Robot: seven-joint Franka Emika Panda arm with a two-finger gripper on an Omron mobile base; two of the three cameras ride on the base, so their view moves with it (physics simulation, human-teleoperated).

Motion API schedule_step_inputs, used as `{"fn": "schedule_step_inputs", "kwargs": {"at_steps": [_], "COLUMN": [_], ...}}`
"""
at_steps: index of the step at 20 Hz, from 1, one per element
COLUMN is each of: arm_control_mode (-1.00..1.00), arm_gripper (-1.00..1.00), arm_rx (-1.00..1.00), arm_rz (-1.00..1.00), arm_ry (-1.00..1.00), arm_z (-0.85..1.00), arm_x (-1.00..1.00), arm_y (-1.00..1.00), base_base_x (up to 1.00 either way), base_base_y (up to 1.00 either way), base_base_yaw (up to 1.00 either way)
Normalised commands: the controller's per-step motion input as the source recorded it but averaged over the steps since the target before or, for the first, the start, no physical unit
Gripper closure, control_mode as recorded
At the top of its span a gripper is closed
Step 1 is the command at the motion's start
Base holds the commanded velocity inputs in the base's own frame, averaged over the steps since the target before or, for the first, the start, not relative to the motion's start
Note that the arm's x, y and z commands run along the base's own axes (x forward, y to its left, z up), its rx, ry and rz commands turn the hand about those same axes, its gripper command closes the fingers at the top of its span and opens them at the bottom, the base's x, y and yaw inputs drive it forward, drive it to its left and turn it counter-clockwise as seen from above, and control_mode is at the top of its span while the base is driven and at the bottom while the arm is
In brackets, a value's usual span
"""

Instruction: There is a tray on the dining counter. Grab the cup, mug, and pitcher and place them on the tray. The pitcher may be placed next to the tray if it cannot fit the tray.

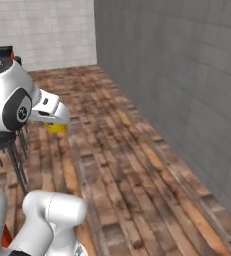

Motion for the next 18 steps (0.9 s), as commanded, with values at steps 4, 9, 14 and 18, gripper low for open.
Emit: {"fn": "schedule_step_inputs", "kwargs": {"at_steps": [4, 9, 14, 18], "arm_control_mode": [1.00, 1.00, 1.00, 1.00], "arm_gripper": [1.00, 1.00, 1.00, 1.00], "arm_rx": [0.00, 0.00, 0.00, 0.00], "arm_rz": [0.00, 0.00, 0.00, 0.00], "arm_ry": [0.00, 0.00, 0.00, 0.00], "arm_z": [0.00, 0.00, 0.00, 0.00], "arm_x": [0.00, 0.00, 0.00, 0.00], "arm_y": [0.00, 0.00, 0.00, 0.00], "base_base_x": [1.00, 0.98, 0.78, 0.61], "base_base_y": [-0.16, -0.21, -0.33, -0.50], "base_base_yaw": [0.56, 0.56, 0.54, 0.52]}}
